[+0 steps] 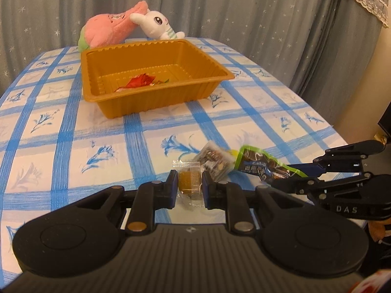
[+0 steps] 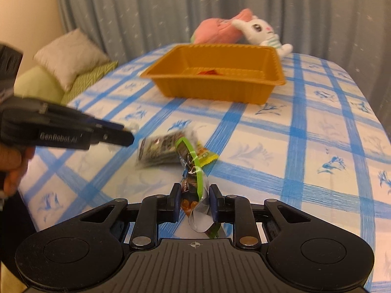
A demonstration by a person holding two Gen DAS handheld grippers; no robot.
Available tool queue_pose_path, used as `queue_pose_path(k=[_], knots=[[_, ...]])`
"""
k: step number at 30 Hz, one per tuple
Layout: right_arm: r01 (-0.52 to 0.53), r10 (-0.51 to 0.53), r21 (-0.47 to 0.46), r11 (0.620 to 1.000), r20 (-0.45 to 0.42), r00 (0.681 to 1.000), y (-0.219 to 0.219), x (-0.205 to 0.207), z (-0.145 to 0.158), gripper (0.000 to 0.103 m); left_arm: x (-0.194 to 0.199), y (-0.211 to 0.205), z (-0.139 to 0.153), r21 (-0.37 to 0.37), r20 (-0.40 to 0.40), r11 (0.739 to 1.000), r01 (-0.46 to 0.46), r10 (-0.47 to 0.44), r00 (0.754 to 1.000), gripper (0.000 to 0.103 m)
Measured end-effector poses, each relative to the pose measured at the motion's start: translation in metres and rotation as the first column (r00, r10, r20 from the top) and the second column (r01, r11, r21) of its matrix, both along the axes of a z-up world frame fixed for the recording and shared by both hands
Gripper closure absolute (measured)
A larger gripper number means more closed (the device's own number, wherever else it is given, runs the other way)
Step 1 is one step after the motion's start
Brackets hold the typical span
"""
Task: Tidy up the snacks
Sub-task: 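Lift the green packet with the right tool while the left tool holds the brown candy, then carry both held snacks over the orange tray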
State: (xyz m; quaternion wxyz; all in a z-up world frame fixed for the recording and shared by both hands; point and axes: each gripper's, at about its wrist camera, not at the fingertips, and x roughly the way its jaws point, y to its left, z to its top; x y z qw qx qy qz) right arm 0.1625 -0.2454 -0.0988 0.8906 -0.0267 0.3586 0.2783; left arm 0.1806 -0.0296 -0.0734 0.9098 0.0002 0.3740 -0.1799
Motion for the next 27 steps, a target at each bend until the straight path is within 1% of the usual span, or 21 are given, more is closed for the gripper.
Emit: queue_pose_path(k=[4,9,18,22,27], knots=[[0.050,-0.050,0.047,0.998,0.016,0.999,-0.008,0.002,0.009,0.079,0.003,-0.006,0.005,-0.005,0.014,1.000,0.001,-0.001,1.000,0.085],[0.105,-0.109,0.069,0.992,0.059,0.992,-0.013,0.007,0.019,0.079,0.011,-0.013,0.014,-0.008,0.039,1.000,-0.010,0.010,0.999,0.085],[0.205,-0.219,0.118,0.972,0.121,0.968,-0.013,0.032,0.045,0.079,0.032,-0.016,0.030,-0.019,0.086,0.997,-0.077,0.078,0.993,0.085],[0.225,-0.246,0.148,0.963,0.143,0.959,-0.011,0.050,0.058,0.079,0.046,-0.014,0.037,-0.022,0.110,0.995,-0.097,0.099,0.989,0.085],[0.222,-0.251,0.175,0.959,0.162,0.954,-0.002,0.073,0.071,0.079,0.066,-0.009,0.041,-0.027,0.126,0.992,-0.123,0.126,0.984,0.085]])
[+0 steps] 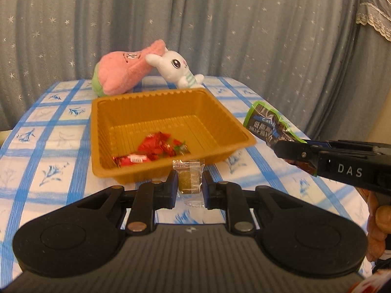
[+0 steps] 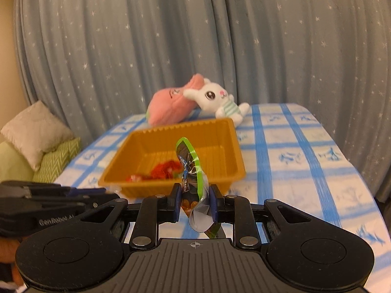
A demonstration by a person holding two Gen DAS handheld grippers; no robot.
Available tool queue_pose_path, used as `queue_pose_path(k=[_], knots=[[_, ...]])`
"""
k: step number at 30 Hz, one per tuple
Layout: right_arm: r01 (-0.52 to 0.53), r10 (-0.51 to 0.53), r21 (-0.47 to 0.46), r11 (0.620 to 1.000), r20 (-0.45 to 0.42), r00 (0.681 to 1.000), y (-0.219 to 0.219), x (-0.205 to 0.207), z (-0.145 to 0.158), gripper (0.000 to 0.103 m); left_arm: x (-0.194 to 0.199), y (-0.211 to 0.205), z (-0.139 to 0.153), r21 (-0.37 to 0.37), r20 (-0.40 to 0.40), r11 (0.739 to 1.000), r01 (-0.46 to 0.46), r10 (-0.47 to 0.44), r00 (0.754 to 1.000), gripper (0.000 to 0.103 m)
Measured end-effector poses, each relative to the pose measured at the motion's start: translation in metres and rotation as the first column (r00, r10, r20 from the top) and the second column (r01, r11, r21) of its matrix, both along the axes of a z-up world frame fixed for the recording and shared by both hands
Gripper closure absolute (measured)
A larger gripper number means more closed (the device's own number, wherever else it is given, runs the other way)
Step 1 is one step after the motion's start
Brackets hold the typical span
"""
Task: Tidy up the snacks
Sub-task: 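Carry both held snacks over the orange tray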
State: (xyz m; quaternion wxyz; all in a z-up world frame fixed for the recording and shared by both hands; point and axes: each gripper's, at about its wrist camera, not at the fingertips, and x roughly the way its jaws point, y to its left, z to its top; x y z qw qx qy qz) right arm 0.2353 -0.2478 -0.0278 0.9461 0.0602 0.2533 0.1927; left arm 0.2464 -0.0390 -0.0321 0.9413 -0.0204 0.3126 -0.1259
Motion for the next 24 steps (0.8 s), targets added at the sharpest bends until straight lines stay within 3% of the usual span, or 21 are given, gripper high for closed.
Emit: queue_pose_path(k=[11,24], knots=[[-0.017,0.017,0.012,1.000,0.018,1.000,0.030,0.053,0.011,0.079,0.043,0.013,0.004,-0.033,0.009,0.999,-0.035,0.035,0.999,0.085],[0.026,-0.021,0.086,0.996,-0.055,0.998,0.035,0.116,0.001,0.079,0.097,0.054,-0.002,-0.088,-0.015,0.990,-0.111,0.110,0.994,0.085]])
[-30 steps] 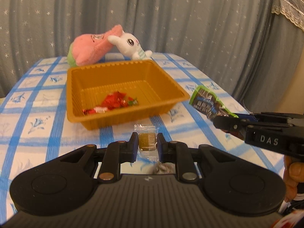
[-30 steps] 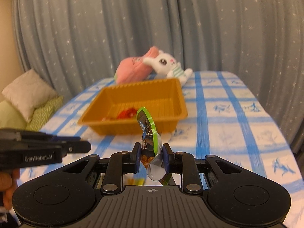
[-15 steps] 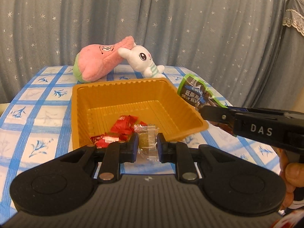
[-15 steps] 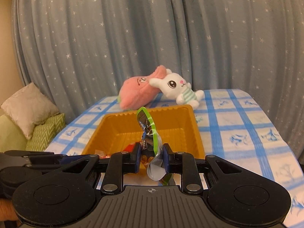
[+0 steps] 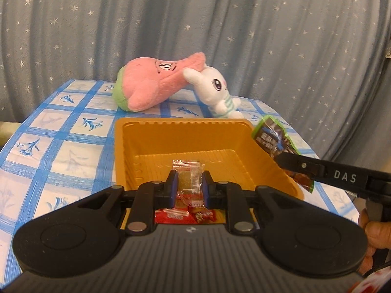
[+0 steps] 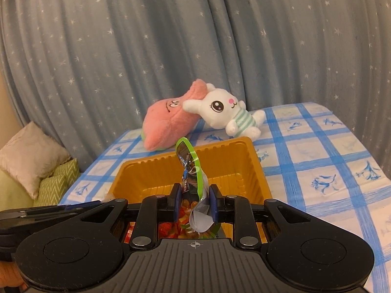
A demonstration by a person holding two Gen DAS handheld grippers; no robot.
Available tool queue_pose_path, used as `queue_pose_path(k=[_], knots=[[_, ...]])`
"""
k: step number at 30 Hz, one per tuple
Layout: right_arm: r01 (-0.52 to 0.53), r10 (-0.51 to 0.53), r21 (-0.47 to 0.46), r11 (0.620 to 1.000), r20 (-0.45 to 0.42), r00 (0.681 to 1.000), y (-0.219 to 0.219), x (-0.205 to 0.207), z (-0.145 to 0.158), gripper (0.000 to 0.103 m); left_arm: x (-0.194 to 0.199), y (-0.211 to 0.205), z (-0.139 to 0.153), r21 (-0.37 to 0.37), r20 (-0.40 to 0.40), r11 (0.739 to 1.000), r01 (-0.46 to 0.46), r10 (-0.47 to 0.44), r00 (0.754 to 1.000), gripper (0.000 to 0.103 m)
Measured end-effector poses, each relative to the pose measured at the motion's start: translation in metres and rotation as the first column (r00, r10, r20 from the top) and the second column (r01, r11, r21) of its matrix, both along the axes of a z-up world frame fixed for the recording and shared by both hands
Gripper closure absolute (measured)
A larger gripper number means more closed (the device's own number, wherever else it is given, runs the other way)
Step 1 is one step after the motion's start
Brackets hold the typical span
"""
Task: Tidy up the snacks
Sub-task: 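Carry both held snacks over the orange tray, then open the left tool and the right tool to drop snacks into the tray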
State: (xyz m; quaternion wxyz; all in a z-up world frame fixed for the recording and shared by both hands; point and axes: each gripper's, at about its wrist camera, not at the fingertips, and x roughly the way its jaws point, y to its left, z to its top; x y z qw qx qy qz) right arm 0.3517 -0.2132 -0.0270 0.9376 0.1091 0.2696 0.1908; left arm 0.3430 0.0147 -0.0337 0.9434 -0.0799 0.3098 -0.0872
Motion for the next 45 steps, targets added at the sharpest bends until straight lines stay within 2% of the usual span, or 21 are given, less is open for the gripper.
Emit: queue_pose_path(k=[11,19,25,33,38,40,44,45], knots=[[0.006,-0.006,0.006,1.000,-0.030,1.000,0.004,0.018,-0.011,0.079,0.023,0.004,-0.006,-0.009,-0.006,1.000,-0.004,0.004,1.000,0.085],[0.006,-0.006,0.009,1.000,-0.036,0.999,0.005,0.020,-0.013,0.079,0.024,0.009,-0.009,-0.016,-0.017,1.000,-0.023,0.023,1.000,0.084],[0.002,-0.002,0.009,1.000,-0.034,0.999,0.006,0.020,-0.012,0.079,0.023,0.004,-0.011,0.014,-0.022,1.000,-0.018,0.018,1.000,0.076],[0.002,-0.001,0.008,1.000,-0.034,0.999,0.006,0.020,-0.012,0.079,0.023,0.003,-0.012,0.033,-0.024,0.999,-0.021,0.021,0.999,0.075],[0.002,-0.002,0.008,1.000,-0.033,0.999,0.006,0.020,-0.013,0.079,0.023,0.002,-0.013,0.045,-0.026,0.999,-0.024,0.025,0.999,0.069],[0.002,-0.002,0.007,1.000,-0.033,0.999,0.006,0.020,-0.013,0.079,0.023,0.001,-0.013,0.054,-0.027,0.998,-0.030,0.032,0.999,0.058],[0.006,-0.005,0.007,1.000,-0.036,0.999,0.007,0.023,-0.014,0.079,0.023,0.002,-0.014,0.078,-0.028,0.996,-0.041,0.044,0.999,0.049],[0.005,-0.005,0.006,1.000,-0.037,0.999,0.008,0.023,-0.014,0.079,0.024,0.002,-0.014,0.085,-0.027,0.995,-0.047,0.049,0.998,0.043]])
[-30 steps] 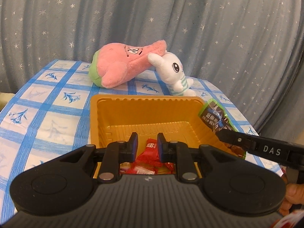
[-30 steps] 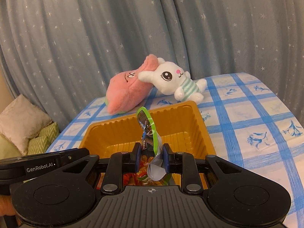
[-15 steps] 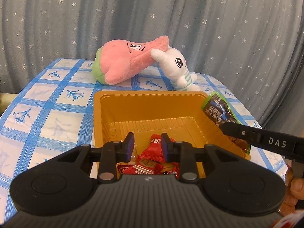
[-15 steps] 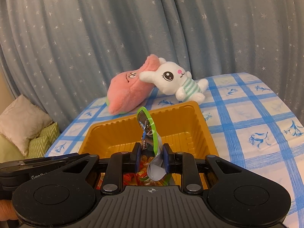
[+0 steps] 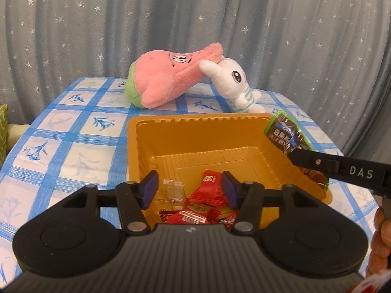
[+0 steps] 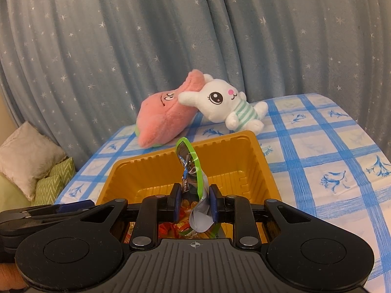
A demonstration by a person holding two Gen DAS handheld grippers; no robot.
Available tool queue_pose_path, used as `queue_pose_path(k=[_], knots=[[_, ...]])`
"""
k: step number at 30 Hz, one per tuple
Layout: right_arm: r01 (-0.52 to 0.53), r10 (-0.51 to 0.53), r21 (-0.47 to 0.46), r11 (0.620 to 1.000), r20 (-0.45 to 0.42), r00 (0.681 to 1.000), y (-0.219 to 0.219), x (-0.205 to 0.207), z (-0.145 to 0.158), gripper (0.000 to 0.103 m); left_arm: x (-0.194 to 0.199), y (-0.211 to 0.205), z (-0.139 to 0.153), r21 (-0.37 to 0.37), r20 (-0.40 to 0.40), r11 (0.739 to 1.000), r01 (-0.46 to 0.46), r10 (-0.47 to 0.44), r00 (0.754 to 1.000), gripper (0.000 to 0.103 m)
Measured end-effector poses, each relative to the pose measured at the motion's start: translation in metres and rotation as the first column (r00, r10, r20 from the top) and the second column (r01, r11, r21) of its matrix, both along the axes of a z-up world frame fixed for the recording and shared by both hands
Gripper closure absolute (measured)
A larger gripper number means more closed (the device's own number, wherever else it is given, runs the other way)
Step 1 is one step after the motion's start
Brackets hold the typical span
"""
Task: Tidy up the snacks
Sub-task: 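Open the left tool and the right tool to drop snacks into the tray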
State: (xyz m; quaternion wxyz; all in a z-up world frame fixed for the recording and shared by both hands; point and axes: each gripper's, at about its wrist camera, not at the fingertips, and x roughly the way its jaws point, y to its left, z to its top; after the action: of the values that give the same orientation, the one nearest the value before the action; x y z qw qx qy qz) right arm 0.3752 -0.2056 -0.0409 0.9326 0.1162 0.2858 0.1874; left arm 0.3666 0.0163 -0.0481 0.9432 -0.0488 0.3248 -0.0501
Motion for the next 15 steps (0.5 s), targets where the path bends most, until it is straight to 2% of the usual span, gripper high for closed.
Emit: queue_pose_path(k=[1,4,7,15], knots=[[-0.001,0.001,-0.001,1.000,0.000,1.000,0.0002,0.0005,-0.0002,0.079,-0.0002,0.0000,-0.0002,0.006,0.002,1.000,-0.005,0.005,1.000,0.036],[0.000,0.000,-0.001,1.000,0.000,1.000,0.0005,0.0012,0.0001,0.079,-0.0012,0.0001,-0.0003,0.023,0.012,1.000,-0.014,0.014,1.000,0.023],[0.004,-0.004,0.001,1.000,0.000,1.000,0.0006,0.0037,0.0001,0.079,-0.0018,-0.0003,-0.0004,0.033,0.020,0.999,-0.017,0.017,1.000,0.016],[0.007,-0.007,0.003,1.000,0.003,1.000,-0.0002,0.0066,-0.0009,0.079,-0.0030,-0.0017,-0.0009,0.055,0.029,0.998,-0.026,0.024,0.999,0.008]])
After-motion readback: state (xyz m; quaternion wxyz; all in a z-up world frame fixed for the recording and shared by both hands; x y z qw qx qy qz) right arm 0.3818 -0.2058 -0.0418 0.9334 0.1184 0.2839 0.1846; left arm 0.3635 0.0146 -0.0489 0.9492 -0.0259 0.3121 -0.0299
